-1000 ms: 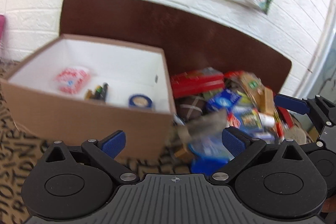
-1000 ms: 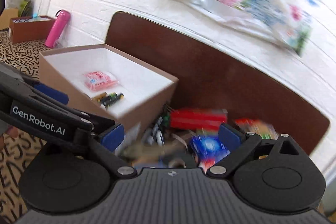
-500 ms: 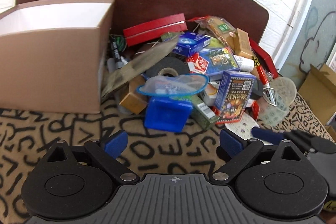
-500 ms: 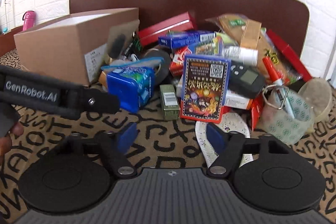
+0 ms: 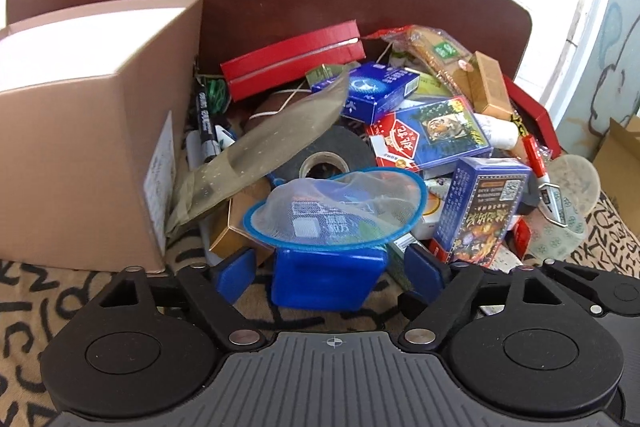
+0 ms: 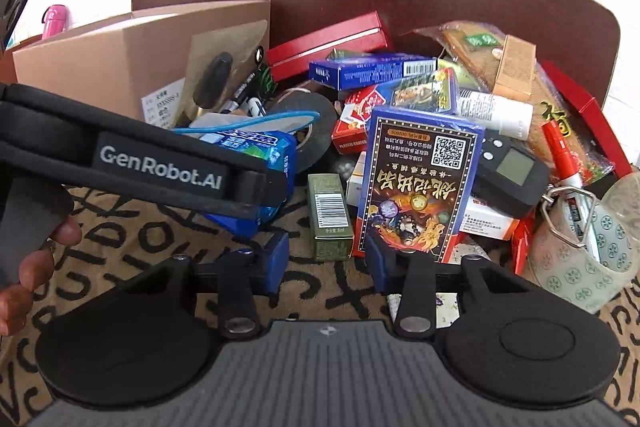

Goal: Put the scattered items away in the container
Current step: 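Grasp the blue mint box with the left gripper while the right gripper grasps the small green box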

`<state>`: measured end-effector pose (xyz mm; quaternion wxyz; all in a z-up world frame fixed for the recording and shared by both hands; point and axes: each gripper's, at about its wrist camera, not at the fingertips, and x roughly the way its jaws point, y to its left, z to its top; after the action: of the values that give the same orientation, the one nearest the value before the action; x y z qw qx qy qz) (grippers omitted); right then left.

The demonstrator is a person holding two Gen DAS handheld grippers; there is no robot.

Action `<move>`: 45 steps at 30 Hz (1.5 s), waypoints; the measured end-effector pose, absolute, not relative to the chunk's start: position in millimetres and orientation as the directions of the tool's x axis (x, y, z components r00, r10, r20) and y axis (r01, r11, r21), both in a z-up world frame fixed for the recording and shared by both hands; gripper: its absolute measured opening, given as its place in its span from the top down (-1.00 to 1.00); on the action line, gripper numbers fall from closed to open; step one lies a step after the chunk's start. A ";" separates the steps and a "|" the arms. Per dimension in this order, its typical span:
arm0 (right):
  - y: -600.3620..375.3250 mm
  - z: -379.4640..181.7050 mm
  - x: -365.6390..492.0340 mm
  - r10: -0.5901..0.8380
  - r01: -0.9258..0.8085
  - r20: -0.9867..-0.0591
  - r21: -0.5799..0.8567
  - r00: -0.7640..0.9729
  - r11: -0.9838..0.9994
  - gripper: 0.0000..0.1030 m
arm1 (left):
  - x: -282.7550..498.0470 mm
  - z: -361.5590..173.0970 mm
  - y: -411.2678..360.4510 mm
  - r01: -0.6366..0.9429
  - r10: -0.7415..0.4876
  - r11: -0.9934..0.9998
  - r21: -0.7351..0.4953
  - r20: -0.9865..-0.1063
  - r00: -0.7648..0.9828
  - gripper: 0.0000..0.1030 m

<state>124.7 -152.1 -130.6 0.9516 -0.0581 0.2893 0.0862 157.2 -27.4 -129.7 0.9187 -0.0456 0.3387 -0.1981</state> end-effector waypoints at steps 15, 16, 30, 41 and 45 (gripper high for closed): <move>-166.5 -116.3 103.2 0.281 -0.271 -0.624 0.113 0.730 0.956 0.52 | 132.5 -130.9 -4.9 0.369 -0.461 0.883 -0.290 -0.680 0.570 -0.19; -168.3 -113.5 93.8 0.299 -0.289 -0.633 0.122 0.714 0.950 0.51 | 121.0 -130.8 1.4 0.378 -0.467 0.879 -0.291 -0.687 0.557 -0.19; -151.2 -105.9 24.5 0.321 -0.375 -0.688 0.076 0.651 0.924 0.23 | 47.3 -129.4 35.6 0.349 -0.441 0.895 -0.278 -0.676 0.590 -0.66; -147.6 -107.3 34.7 0.294 -0.354 -0.704 0.064 0.647 0.933 0.37 | 54.3 -133.5 27.5 0.355 -0.425 0.900 -0.253 -0.692 0.584 -0.46; -145.9 -108.7 37.2 0.292 -0.353 -0.708 0.065 0.643 0.933 0.48 | 54.3 -135.8 25.8 0.354 -0.419 0.902 -0.246 -0.698 0.582 -0.42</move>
<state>37.2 -145.9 -108.7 0.9054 -0.0394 0.3834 0.1782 54.3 25.8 -135.8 0.8883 -0.0402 0.4025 -0.2174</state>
